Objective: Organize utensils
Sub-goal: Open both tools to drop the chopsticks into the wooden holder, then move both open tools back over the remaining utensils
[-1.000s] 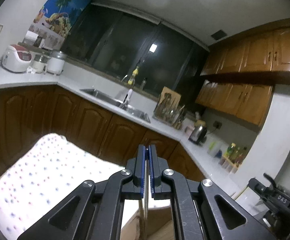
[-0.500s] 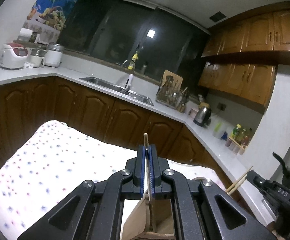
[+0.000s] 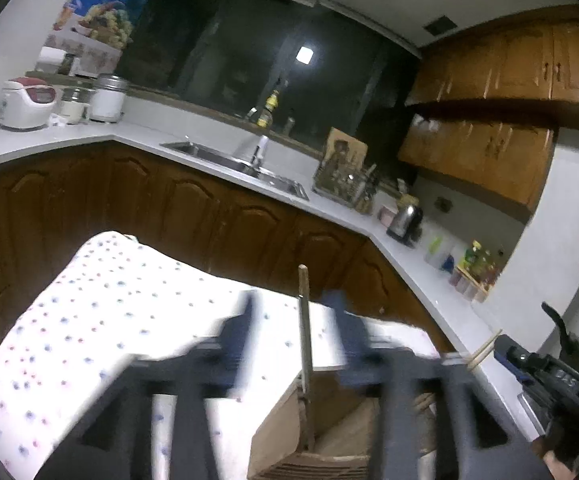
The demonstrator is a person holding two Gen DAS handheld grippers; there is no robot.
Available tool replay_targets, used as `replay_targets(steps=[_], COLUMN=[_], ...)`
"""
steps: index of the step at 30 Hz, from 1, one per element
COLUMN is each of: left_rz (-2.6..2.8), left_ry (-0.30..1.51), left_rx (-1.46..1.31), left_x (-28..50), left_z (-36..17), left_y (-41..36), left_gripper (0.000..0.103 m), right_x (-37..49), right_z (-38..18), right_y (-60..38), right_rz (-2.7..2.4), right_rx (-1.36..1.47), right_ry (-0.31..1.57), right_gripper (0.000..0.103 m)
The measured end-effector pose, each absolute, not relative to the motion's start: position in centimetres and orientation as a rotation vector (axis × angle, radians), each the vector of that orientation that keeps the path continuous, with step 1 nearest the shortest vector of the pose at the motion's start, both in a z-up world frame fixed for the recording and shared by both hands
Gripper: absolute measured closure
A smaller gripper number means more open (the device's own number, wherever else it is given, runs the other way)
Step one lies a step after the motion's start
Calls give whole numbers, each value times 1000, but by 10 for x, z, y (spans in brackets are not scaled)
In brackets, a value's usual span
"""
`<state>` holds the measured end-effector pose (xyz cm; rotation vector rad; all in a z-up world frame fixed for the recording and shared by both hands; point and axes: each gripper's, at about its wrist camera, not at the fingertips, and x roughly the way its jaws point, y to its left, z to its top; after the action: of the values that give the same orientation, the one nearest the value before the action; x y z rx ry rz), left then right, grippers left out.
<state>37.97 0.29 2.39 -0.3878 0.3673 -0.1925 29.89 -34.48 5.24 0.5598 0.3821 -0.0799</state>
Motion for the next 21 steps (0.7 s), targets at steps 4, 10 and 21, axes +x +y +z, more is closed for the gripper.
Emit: replay_targets(steps=[4,10,21], left_rz=[-197,-172,-152], left_ry=[344,339,370], left_rx=[-399,-393,-352], left_x=[365,339,277], left_z=[28,25,29], left_y=[8,15,26], left_gripper=[31,18,1], right_x=[285,263,221], right_z=[56,60,62], right_y=[-348,-351,-334], right_rz=[-74,-55,-18], right_rx=[587,627,639], right_ry=[345,289,326], right_gripper=[37,7,6])
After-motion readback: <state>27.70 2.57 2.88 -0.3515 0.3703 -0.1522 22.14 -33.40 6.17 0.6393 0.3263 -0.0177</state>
